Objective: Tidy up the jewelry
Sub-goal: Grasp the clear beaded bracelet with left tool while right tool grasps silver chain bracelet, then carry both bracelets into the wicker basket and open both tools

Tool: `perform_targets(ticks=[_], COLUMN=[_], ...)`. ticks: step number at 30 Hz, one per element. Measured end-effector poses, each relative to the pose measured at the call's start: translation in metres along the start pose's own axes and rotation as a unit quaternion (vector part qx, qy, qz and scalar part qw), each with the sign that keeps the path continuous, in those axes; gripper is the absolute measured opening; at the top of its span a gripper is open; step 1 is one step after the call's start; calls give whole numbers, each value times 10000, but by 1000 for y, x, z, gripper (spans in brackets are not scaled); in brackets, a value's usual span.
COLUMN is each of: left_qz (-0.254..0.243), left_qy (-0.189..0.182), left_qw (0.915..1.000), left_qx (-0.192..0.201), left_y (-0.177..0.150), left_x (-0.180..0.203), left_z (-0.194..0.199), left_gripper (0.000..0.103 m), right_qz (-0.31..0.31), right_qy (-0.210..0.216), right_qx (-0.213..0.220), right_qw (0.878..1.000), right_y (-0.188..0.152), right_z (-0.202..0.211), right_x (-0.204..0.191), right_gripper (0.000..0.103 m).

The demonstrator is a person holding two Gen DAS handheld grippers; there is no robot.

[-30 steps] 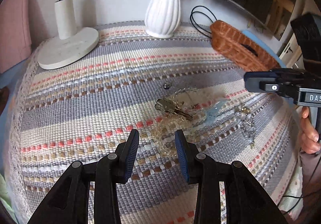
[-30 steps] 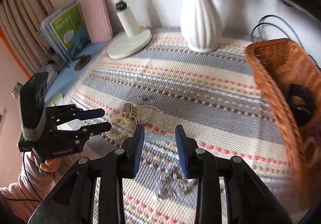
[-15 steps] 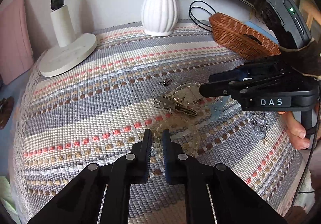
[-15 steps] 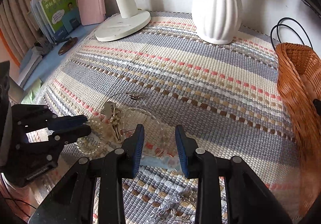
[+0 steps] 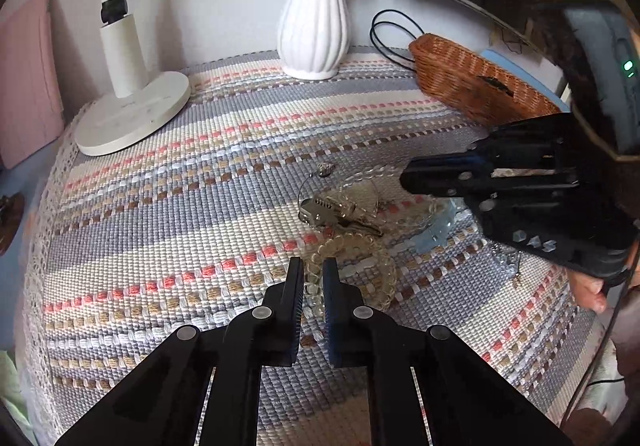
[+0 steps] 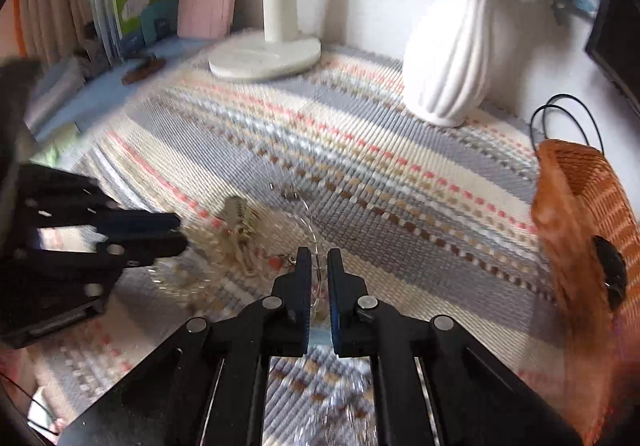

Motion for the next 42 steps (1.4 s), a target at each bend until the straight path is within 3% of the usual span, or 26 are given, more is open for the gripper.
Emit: perform_targets(ticks=[9, 16, 17, 19, 21, 24, 28, 30, 31, 36, 42], left_qz=[130, 2, 3, 16, -8, -27, -37, -27, -30, -103, -429], left_qy=[-605, -656, -676, -768, -765, -800, -814, -855, -853, -865, -833], left_qw=[9976, 9970, 9969, 9964, 9967, 9966, 9965, 9960, 9959, 9955, 9939], left_qx=[319, 404, 394, 351, 274, 179, 188, 264, 294, 373, 577], left_y=[10, 24, 24, 24, 22, 19, 21, 25, 26, 38, 95], left_x=[13, 31, 34, 41, 47, 53, 56, 56, 57, 63, 93], left_z=[39, 56, 55, 52, 46, 42, 44, 49, 52, 58, 62], left_gripper=[9, 10, 10, 10, 10, 10, 10, 10, 10, 10, 10], right_qz=[-451, -982, -911, -732, -783, -913, -1163, -1373, -1416, -1533, -1925], right_qy=[333, 996, 834, 78, 118, 266, 1111, 1958, 2089, 1902, 920], right_qx=[671, 1008, 989, 607, 82, -4, 457, 856, 1005, 1235, 1749], right_qw=[9962, 9850, 9874, 9954, 9968, 9955, 9859, 9672, 9624, 9618, 9612], right_y=[10, 3, 1, -12, -31, -43, -30, -22, -20, -25, -30], right_z=[90, 137, 135, 114, 85, 73, 102, 130, 140, 163, 210], right_x=[21, 38, 38, 44, 43, 43, 42, 41, 44, 62, 136], right_gripper=[9, 9, 9, 9, 9, 9, 9, 9, 9, 9, 9])
Point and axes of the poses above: each gripper's, at about its wrist camera, not at the fingertips, and z roughly against the way its jaws point, x to its right, y to its top, the point moved 8 cm from there along -z, roughly the way its jaws point, and after that the axes turned 3 degrees about -x, right-handed, at the moved point
